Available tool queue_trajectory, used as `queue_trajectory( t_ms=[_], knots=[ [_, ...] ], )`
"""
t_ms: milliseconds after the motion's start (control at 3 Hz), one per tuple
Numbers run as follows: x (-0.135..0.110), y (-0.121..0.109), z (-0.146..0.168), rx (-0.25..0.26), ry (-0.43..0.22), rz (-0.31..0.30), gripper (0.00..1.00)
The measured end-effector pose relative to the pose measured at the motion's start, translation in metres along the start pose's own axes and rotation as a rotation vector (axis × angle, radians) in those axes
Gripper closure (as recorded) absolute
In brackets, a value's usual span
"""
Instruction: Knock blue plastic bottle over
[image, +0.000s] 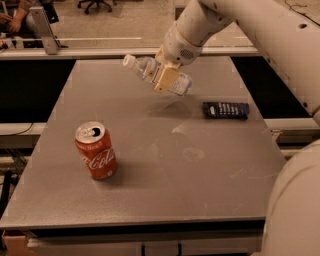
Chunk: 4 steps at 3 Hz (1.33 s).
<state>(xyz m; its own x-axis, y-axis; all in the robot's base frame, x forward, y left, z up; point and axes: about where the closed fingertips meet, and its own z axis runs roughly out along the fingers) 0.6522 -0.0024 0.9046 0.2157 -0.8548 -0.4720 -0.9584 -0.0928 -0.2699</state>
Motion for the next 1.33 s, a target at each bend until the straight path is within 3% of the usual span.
queue_trajectory(
  t_ms=[333,667,1000,1333],
  knots=[
    [-0.015,0.018,0.015,-0.053,-0.028,-0.021,0.13],
    [-0.027,0.036,0.027,-0.097,-0.05,-0.035,0.0],
    [-0.027,0.037,0.027,-0.097,-0.051,-0.036,0.0],
    [-0.016,0.028,0.013,-0.053,-0.098,0.031,0.0]
  ],
)
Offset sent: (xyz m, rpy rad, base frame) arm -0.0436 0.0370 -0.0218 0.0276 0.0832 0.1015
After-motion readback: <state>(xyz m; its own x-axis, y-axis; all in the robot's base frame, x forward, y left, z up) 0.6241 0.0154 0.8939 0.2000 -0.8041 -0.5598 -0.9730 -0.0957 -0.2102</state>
